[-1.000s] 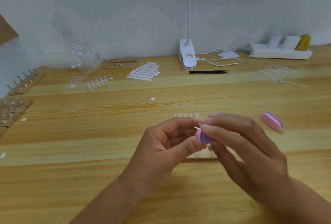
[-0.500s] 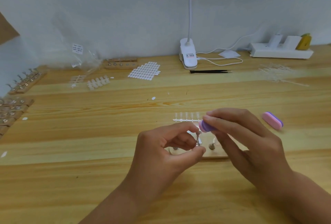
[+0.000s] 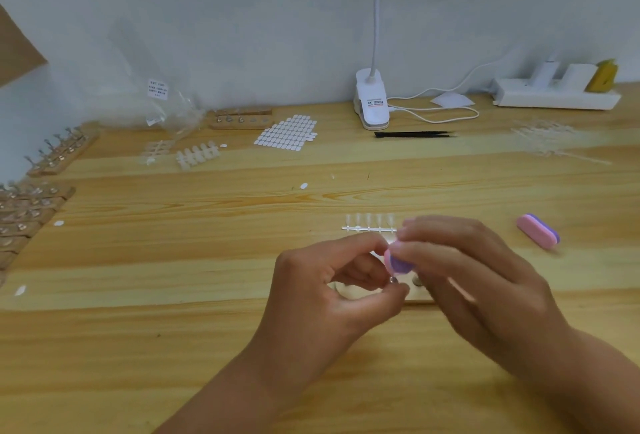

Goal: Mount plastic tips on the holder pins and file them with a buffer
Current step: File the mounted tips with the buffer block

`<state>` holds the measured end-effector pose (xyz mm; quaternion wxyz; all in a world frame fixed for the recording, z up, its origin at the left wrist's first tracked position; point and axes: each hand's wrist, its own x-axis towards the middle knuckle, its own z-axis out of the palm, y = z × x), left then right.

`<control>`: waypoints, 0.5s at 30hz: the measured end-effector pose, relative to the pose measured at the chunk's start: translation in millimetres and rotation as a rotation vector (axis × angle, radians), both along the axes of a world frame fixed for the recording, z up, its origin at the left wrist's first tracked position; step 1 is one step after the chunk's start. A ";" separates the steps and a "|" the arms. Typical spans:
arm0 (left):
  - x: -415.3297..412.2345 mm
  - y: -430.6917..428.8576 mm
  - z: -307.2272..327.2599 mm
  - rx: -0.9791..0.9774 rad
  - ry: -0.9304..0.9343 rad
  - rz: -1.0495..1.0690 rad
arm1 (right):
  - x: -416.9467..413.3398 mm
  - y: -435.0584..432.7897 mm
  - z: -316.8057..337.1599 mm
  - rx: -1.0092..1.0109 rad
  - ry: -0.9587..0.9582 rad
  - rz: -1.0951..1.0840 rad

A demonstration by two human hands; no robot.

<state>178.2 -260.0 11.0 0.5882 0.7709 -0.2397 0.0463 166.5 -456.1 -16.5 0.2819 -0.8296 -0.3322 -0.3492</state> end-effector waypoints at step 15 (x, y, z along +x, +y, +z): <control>1.5 0.5 0.2 0.026 -0.008 -0.007 | -2.0 1.6 2.1 0.047 0.013 -0.024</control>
